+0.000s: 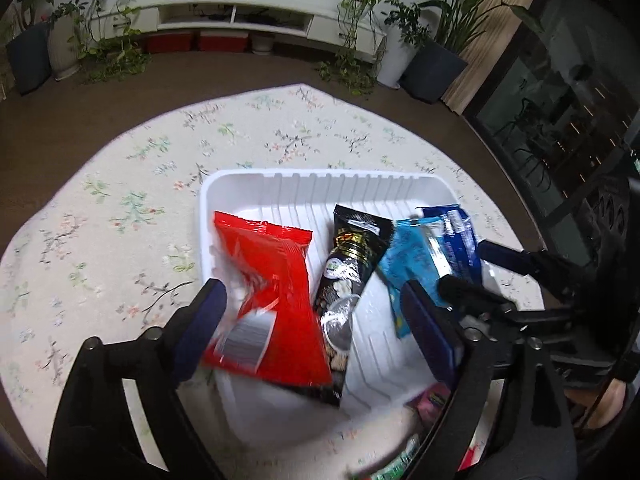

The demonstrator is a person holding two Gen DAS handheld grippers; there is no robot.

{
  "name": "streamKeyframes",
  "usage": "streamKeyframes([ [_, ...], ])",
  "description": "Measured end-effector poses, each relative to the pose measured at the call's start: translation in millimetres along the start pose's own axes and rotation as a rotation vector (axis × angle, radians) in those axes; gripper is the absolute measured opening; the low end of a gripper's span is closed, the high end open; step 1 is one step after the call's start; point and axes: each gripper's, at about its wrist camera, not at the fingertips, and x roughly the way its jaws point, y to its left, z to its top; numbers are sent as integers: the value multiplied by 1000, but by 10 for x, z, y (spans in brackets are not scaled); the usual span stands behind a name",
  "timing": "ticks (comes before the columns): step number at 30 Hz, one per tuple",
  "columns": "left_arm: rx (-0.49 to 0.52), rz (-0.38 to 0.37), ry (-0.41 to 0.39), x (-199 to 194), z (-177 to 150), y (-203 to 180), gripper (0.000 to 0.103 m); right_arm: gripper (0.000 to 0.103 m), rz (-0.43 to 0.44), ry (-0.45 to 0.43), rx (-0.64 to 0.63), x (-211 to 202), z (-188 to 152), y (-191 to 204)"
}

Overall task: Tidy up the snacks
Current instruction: 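Place the red bag in the tray with the left tool while the right tool places the light-blue packet, then move both tools back toward the remaining snack pile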

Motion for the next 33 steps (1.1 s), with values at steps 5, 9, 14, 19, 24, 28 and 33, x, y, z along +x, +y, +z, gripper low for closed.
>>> streamKeyframes([
  [5, 7, 13, -75, -459, -192, -46, 103, 103, 35, -77, 16, -379, -88, -72],
  [9, 65, 85, -117, -775, -523, -157, 103, 103, 66, -92, 32, -602, -283, -125],
  [14, 104, 96, -171, -1181, -1058, -281, 103, 103, 167, -134, 120, -966, -632, -231],
  [19, -5, 89, -128, -1397, -1711, -310, 103, 102, 202, -193, 137, -1369, -1185, -146],
  [24, -36, 51, -130, -1511, -2360, -486, 103, 96, 155, -209, 150, -1578, -1810, -52],
  [28, 11, 37, -133, -1533, -2655, -757, 102, 86, 127, -198, 201, -1637, -2169, -68],
  [33, 97, 51, -92, -1433, -2766, -1035, 92, 78, 104, -198, 179, -1682, -2304, -14],
])
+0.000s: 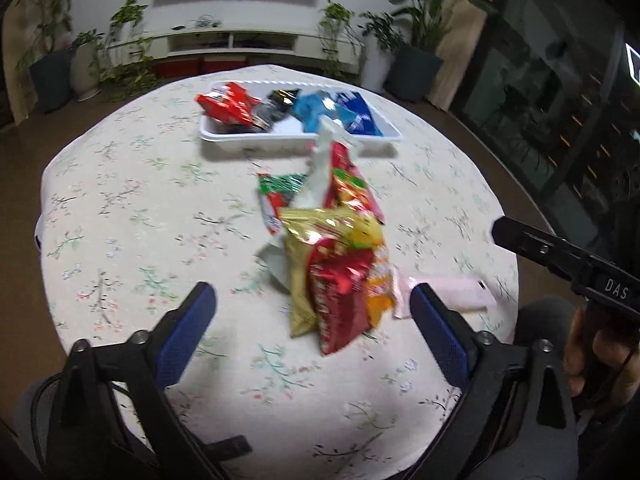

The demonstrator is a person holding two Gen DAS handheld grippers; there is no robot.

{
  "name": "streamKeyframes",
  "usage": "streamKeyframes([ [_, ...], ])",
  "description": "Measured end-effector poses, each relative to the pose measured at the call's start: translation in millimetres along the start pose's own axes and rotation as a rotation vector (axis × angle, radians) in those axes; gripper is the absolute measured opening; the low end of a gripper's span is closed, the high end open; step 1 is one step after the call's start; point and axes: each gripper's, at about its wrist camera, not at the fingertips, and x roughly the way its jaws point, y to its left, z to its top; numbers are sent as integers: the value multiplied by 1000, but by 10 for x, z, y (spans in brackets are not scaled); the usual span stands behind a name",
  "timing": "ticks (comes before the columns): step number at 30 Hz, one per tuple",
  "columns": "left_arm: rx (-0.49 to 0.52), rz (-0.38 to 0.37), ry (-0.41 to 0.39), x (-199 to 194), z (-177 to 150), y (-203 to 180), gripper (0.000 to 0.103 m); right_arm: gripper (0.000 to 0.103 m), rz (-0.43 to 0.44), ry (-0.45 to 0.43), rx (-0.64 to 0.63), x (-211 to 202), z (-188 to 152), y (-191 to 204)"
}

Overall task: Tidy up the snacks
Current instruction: 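Move both tools back toward the remaining snack pile, then grasp the red wrapper with the left tool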

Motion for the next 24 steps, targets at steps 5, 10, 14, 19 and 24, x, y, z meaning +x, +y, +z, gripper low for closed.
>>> streamKeyframes([
  [5, 52, 13, 55, 74, 52, -74, 80, 72, 6, 5, -25, -4, -100, 58],
  [10, 102, 68, 63, 22, 315, -11, 80, 69, 15, 9, -47, 3, -143, 120],
  [14, 124, 36, 112, 118, 282, -71, 57, 67, 15, 12, -53, 18, -156, 161],
  [19, 112, 7, 137, 241, 102, -178, 48, 66, 9, 7, -62, 1, -170, 185],
  [24, 88, 4, 139, 357, 82, -149, 45, 66, 10, 9, -56, 7, -185, 195],
])
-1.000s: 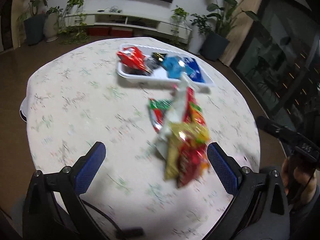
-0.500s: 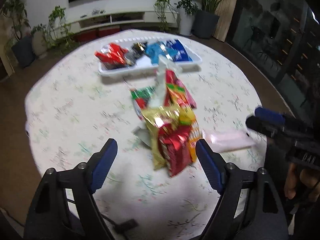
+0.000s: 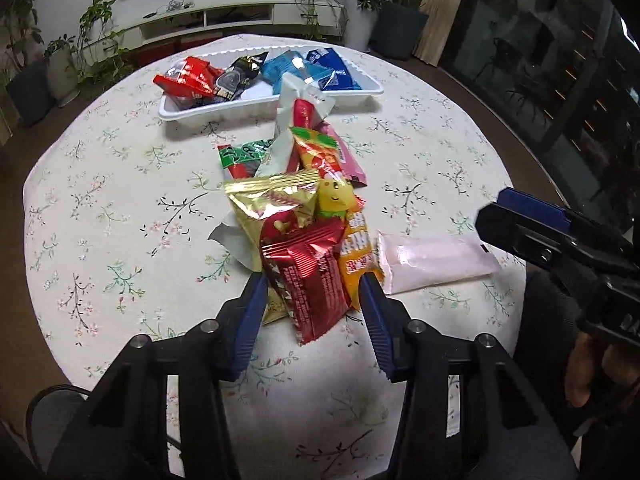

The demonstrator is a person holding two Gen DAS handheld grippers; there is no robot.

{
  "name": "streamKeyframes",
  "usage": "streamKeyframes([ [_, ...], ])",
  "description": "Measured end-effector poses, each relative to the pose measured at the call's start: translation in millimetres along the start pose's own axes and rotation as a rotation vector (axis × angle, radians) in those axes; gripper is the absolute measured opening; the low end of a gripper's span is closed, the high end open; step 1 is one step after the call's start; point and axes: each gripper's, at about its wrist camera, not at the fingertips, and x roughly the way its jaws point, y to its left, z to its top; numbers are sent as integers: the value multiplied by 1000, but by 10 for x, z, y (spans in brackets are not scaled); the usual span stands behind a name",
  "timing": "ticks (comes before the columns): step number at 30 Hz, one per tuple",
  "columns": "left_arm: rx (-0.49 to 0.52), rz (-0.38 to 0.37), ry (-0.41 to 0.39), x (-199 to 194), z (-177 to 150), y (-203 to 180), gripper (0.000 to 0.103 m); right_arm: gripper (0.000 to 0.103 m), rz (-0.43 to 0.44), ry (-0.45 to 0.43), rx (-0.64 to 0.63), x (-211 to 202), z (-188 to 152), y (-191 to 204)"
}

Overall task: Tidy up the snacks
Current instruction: 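Grasp the red wrapper with the left tool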

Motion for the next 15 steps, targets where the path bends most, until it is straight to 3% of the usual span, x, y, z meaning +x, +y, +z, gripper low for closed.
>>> streamKeyframes([
  [7, -14, -15, 24, 189, 41, 99, 41, 66, 5, 17, -2, 59, -45, 30],
  [10, -29, -34, 18, 187, 59, 151, 28, 66, 7, 21, -4, 61, -51, 40],
  [15, -69, -96, 8, 129, 33, 283, 27, 66, 4, 20, -3, 54, -50, 30],
])
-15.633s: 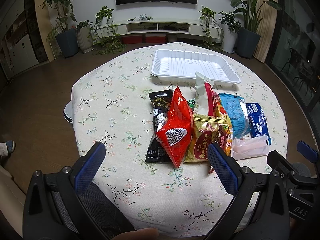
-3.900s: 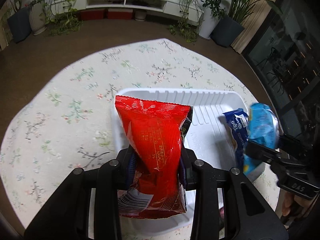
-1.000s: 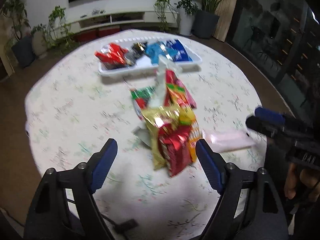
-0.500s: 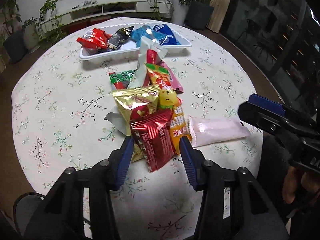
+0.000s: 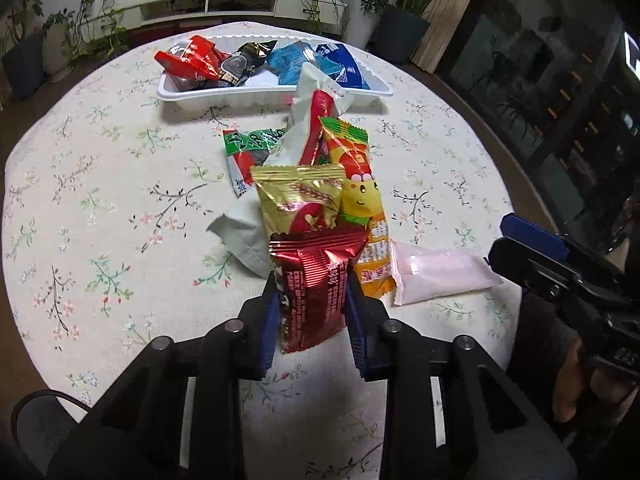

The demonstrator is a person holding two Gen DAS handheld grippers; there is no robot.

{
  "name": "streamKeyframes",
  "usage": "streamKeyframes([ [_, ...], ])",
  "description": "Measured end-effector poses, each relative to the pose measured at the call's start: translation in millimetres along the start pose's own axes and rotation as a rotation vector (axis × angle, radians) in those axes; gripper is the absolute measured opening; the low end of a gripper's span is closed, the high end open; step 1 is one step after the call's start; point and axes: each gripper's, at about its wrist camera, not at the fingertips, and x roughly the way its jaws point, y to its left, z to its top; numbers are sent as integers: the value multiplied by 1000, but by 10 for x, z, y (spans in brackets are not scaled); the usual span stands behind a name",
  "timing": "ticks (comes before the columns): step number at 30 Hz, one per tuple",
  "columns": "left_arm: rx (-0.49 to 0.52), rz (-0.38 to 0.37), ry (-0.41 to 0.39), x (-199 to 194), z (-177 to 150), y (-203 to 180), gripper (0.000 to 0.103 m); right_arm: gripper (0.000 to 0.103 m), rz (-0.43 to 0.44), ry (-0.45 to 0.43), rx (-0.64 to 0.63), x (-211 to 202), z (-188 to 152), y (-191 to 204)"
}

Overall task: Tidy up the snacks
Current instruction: 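Grasp the red wrapper with the left tool, then grasp the yellow cone-shaped snack with the right tool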

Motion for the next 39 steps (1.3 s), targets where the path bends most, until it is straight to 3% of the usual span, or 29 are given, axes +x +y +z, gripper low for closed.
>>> streamKeyframes([
  [8, -43, -99, 15, -162, -75, 141, 27, 66, -4, 17, -6, 25, -1, 21],
  [17, -103, -115, 4, -285, -69, 409, 27, 65, 1, 51, -70, 191, 60, 226],
  [22, -127, -93, -10, -319, -39, 573, 27, 49, 7, 105, -116, 413, 140, 375],
  [34, -123, -45, -22, -244, -14, 680, 27, 39, -17, 222, -102, 889, 185, 480],
  [39, -124, -45, -19, -188, -10, 696, 27, 28, 4, 245, -76, 984, 152, 438],
])
